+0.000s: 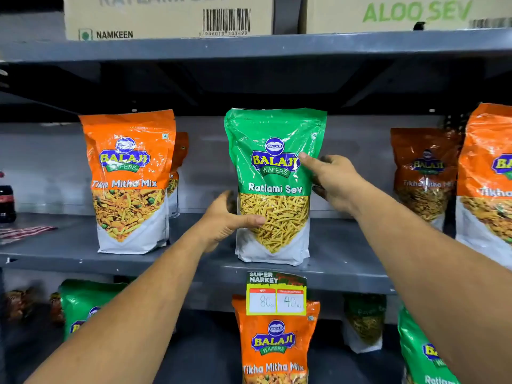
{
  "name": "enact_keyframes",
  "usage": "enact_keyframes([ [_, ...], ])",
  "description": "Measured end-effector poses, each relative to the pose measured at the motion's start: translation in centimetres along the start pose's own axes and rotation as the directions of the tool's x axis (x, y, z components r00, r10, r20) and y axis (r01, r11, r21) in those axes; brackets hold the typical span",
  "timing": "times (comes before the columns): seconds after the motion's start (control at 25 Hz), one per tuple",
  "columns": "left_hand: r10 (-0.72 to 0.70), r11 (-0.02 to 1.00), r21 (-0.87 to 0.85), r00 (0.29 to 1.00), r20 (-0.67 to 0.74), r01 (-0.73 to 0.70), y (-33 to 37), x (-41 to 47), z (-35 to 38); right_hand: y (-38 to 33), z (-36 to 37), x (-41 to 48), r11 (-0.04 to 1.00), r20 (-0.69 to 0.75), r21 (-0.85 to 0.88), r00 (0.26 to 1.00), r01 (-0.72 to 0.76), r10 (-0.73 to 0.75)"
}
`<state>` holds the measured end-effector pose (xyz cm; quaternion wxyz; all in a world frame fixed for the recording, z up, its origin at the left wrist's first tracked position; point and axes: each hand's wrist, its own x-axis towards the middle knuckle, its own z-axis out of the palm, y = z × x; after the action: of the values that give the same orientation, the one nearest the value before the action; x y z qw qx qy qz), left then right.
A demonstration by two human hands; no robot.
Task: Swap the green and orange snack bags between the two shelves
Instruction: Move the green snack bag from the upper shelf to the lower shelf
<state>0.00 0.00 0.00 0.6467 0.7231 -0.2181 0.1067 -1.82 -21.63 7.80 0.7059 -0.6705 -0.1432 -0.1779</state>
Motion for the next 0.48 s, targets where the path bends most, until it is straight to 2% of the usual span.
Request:
enact_keyframes([
  [0.08,-0.007,0.999,-0.052,0.999,0.054,0.010,-0.3,0.6,0.6,0.2,0.1,1.1,0.992,0.045,0.113,0.998,-0.055,0.051],
  [0.2,-0.014,0.996,-0.082,0.986,0.167,0.028,-0.8,1.1,1.3,0.9,0.3,2.2,0.985,0.072,0.155,0.995,-0.080,0.069],
  [0.48,-0.015,0.993,-0.116,0.987,0.160,0.034,-0.4,-0.1,1.5,0.9,1.2,1.3,0.975,0.022,0.223,1.000,0.000,-0.005],
])
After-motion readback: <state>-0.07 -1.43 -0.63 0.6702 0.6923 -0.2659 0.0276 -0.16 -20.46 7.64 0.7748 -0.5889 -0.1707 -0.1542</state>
